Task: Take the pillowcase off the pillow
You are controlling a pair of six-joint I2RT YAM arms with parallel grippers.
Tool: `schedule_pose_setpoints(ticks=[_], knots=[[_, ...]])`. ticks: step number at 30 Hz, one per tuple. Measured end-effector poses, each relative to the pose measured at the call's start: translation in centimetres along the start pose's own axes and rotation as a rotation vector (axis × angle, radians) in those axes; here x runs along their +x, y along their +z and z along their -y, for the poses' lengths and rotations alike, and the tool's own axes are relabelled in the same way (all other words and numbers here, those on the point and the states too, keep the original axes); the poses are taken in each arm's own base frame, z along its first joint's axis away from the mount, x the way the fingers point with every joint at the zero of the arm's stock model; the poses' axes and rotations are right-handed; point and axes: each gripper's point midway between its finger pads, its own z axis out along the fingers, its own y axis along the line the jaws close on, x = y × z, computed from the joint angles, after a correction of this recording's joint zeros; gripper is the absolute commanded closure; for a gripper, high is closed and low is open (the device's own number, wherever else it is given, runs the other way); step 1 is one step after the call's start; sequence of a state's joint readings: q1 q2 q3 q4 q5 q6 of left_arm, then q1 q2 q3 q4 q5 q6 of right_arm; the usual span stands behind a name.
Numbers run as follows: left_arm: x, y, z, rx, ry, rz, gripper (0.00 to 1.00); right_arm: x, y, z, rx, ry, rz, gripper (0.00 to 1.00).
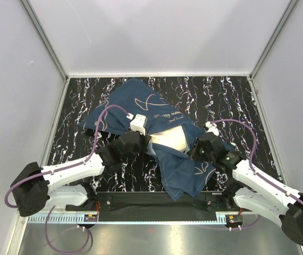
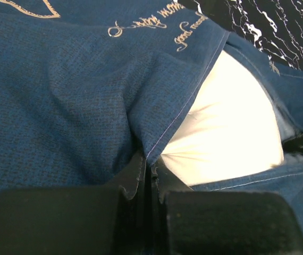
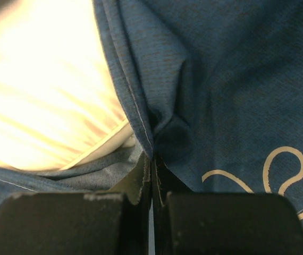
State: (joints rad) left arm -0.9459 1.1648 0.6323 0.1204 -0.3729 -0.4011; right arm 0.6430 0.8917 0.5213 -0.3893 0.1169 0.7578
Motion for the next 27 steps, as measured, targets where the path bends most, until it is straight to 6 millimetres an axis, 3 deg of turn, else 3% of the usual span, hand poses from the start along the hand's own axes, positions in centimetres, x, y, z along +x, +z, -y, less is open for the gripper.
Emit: schedule_pose_setpoints(ticks=[8, 17, 27], knots=[[0.1, 0.6, -0.6, -0.031, 0.004, -0.019, 1.00, 3.0, 0.3, -2.3, -0.030, -0.072, -0.048, 1.00], [0.6, 2.3, -0.8, -0.069, 0.015, -0.040, 1.00, 6.4, -1.5, -6.0, -0.076, -0.151, -0.074, 1.00], [-0.1, 1.9, -0.7, -0.071, -0.004, -0.028, 1.00, 11.6, 2.4, -6.7, -0.021, -0.158, -0.133, 1.00]])
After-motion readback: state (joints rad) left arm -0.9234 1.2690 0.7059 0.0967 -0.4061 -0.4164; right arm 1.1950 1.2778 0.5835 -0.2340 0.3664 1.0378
